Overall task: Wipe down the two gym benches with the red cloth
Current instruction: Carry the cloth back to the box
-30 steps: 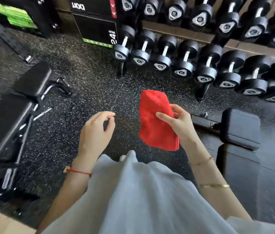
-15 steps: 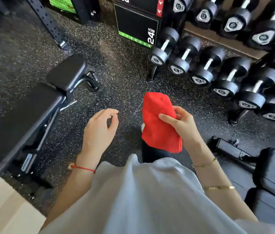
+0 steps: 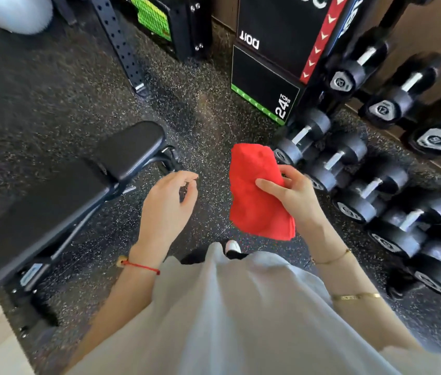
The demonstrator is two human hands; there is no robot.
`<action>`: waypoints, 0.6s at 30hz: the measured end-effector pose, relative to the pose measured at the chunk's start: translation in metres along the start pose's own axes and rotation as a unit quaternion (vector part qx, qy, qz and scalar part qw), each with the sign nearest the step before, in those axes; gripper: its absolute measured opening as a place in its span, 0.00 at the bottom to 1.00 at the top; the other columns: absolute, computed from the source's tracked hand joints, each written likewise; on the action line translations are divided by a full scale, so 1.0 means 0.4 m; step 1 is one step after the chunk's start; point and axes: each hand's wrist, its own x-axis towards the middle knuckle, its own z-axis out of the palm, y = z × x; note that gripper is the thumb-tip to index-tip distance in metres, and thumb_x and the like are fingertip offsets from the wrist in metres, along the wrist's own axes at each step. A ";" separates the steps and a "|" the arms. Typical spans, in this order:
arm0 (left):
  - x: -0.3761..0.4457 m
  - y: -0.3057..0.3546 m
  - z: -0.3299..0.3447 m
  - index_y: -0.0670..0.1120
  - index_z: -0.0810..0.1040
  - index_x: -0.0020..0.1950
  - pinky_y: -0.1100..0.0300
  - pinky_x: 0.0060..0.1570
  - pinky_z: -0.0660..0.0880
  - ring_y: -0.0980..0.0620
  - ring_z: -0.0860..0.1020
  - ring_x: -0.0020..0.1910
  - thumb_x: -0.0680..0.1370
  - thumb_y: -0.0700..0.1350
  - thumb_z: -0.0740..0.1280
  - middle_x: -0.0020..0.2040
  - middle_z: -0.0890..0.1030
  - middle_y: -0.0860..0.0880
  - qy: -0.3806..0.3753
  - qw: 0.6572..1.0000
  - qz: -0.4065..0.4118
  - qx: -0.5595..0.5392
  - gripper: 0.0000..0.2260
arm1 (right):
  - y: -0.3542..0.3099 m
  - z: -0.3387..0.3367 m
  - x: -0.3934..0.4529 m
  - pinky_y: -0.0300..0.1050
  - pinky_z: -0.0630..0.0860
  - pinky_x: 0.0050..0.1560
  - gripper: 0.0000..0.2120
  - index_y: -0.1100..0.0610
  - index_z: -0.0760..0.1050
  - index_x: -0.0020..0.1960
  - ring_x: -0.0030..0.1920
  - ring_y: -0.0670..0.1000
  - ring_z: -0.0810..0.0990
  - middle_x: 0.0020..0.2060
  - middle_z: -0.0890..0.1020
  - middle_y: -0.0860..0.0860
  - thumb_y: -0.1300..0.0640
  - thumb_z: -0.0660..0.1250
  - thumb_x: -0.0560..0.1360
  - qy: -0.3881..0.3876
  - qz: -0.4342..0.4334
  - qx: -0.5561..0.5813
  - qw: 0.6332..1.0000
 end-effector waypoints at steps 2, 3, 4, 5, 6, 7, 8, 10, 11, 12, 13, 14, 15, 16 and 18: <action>0.068 0.008 0.012 0.49 0.80 0.58 0.54 0.48 0.78 0.51 0.81 0.49 0.80 0.45 0.64 0.50 0.83 0.52 0.014 1.000 -0.011 -0.004 0.09 | -0.037 -0.001 0.078 0.54 0.80 0.51 0.16 0.52 0.79 0.54 0.46 0.54 0.84 0.46 0.86 0.55 0.57 0.77 0.69 -0.009 0.001 -0.006 1.000; 0.101 0.009 0.018 0.49 0.81 0.58 0.55 0.46 0.77 0.51 0.81 0.48 0.80 0.45 0.64 0.50 0.83 0.52 0.021 1.000 -0.015 -0.004 0.09 | -0.051 -0.001 0.116 0.54 0.79 0.51 0.15 0.51 0.79 0.53 0.46 0.55 0.84 0.46 0.86 0.55 0.56 0.77 0.69 -0.012 0.001 -0.008 1.000; 0.135 0.006 0.023 0.49 0.81 0.57 0.55 0.45 0.77 0.51 0.81 0.47 0.80 0.44 0.65 0.49 0.83 0.52 0.026 0.999 -0.017 -0.006 0.09 | -0.063 0.001 0.153 0.54 0.79 0.52 0.14 0.50 0.79 0.52 0.46 0.54 0.84 0.46 0.86 0.54 0.56 0.78 0.68 -0.015 0.001 -0.009 1.000; 0.171 0.002 0.029 0.48 0.81 0.57 0.55 0.45 0.77 0.50 0.81 0.48 0.80 0.44 0.64 0.49 0.84 0.52 0.027 0.999 -0.021 -0.009 0.09 | -0.074 0.004 0.189 0.54 0.79 0.52 0.14 0.49 0.79 0.52 0.45 0.52 0.84 0.45 0.86 0.53 0.56 0.78 0.68 -0.017 -0.001 -0.011 1.000; 0.208 -0.005 0.035 0.48 0.81 0.57 0.53 0.47 0.77 0.50 0.81 0.48 0.80 0.44 0.64 0.50 0.84 0.52 0.024 0.999 -0.026 -0.011 0.09 | -0.085 0.009 0.225 0.54 0.79 0.52 0.14 0.50 0.80 0.52 0.44 0.50 0.84 0.44 0.86 0.52 0.55 0.78 0.68 -0.019 -0.002 -0.014 1.000; 0.246 -0.014 0.040 0.48 0.81 0.58 0.52 0.48 0.77 0.50 0.81 0.49 0.80 0.44 0.64 0.50 0.84 0.52 0.021 0.999 -0.031 -0.012 0.09 | -0.096 0.016 0.262 0.54 0.79 0.52 0.15 0.51 0.80 0.53 0.43 0.49 0.84 0.44 0.86 0.51 0.55 0.78 0.68 -0.020 -0.001 -0.015 1.000; 0.284 -0.024 0.044 0.48 0.81 0.58 0.51 0.49 0.78 0.50 0.81 0.49 0.80 0.44 0.64 0.50 0.84 0.52 0.021 0.999 -0.036 -0.012 0.09 | -0.106 0.025 0.301 0.54 0.79 0.53 0.15 0.52 0.80 0.54 0.44 0.49 0.84 0.44 0.86 0.51 0.55 0.78 0.68 -0.022 0.001 -0.014 1.000; 0.364 -0.049 0.050 0.48 0.81 0.57 0.50 0.50 0.78 0.49 0.81 0.48 0.79 0.43 0.65 0.51 0.84 0.52 0.028 0.999 -0.040 -0.012 0.09 | -0.127 0.048 0.381 0.56 0.78 0.54 0.16 0.53 0.80 0.54 0.46 0.51 0.84 0.46 0.86 0.53 0.56 0.78 0.68 -0.022 0.006 -0.010 1.000; 0.407 -0.059 0.052 0.47 0.81 0.57 0.50 0.50 0.78 0.50 0.81 0.48 0.80 0.43 0.65 0.51 0.84 0.51 0.033 0.999 -0.040 -0.012 0.09 | -0.140 0.062 0.423 0.57 0.78 0.55 0.16 0.54 0.80 0.55 0.47 0.52 0.84 0.46 0.86 0.54 0.56 0.78 0.68 -0.022 0.005 -0.009 1.000; 0.455 -0.070 0.053 0.47 0.82 0.57 0.50 0.50 0.78 0.50 0.81 0.48 0.80 0.43 0.65 0.51 0.84 0.51 0.036 0.999 -0.039 -0.013 0.08 | -0.155 0.077 0.468 0.58 0.78 0.56 0.17 0.54 0.79 0.55 0.48 0.54 0.84 0.46 0.86 0.55 0.57 0.78 0.68 -0.021 0.005 -0.007 1.000; 0.504 -0.081 0.053 0.47 0.82 0.57 0.51 0.51 0.78 0.50 0.81 0.48 0.80 0.43 0.65 0.51 0.84 0.51 0.038 0.998 -0.038 -0.013 0.08 | -0.172 0.093 0.513 0.58 0.78 0.57 0.17 0.55 0.79 0.55 0.49 0.55 0.84 0.47 0.86 0.55 0.57 0.78 0.68 -0.020 0.007 -0.005 1.000; 0.557 -0.092 0.051 0.47 0.82 0.56 0.51 0.51 0.77 0.50 0.81 0.48 0.80 0.43 0.65 0.50 0.84 0.52 0.040 0.998 -0.038 -0.012 0.08 | -0.191 0.110 0.559 0.59 0.78 0.57 0.17 0.55 0.79 0.56 0.50 0.57 0.84 0.47 0.86 0.55 0.57 0.78 0.68 -0.019 0.008 -0.003 1.000; 0.612 -0.104 0.048 0.48 0.82 0.56 0.52 0.51 0.77 0.50 0.81 0.48 0.80 0.43 0.65 0.50 0.84 0.52 0.041 0.998 -0.036 -0.008 0.08 | -0.213 0.127 0.608 0.59 0.78 0.57 0.17 0.55 0.79 0.56 0.51 0.57 0.84 0.47 0.86 0.55 0.57 0.78 0.68 -0.018 0.006 -0.001 1.000; 0.669 -0.116 0.043 0.48 0.81 0.57 0.51 0.51 0.77 0.50 0.81 0.48 0.80 0.43 0.65 0.50 0.84 0.52 0.038 0.999 -0.032 -0.004 0.08 | -0.238 0.145 0.656 0.59 0.79 0.57 0.17 0.54 0.79 0.56 0.51 0.57 0.84 0.47 0.86 0.55 0.57 0.78 0.68 -0.017 0.002 -0.002 1.000; 0.789 -0.145 0.031 0.49 0.81 0.58 0.50 0.52 0.77 0.50 0.81 0.50 0.80 0.44 0.64 0.51 0.84 0.52 0.019 1.000 -0.020 -0.001 0.09 | -0.289 0.185 0.750 0.59 0.79 0.56 0.17 0.54 0.80 0.55 0.50 0.56 0.84 0.46 0.86 0.54 0.56 0.78 0.68 -0.008 -0.007 -0.001 1.000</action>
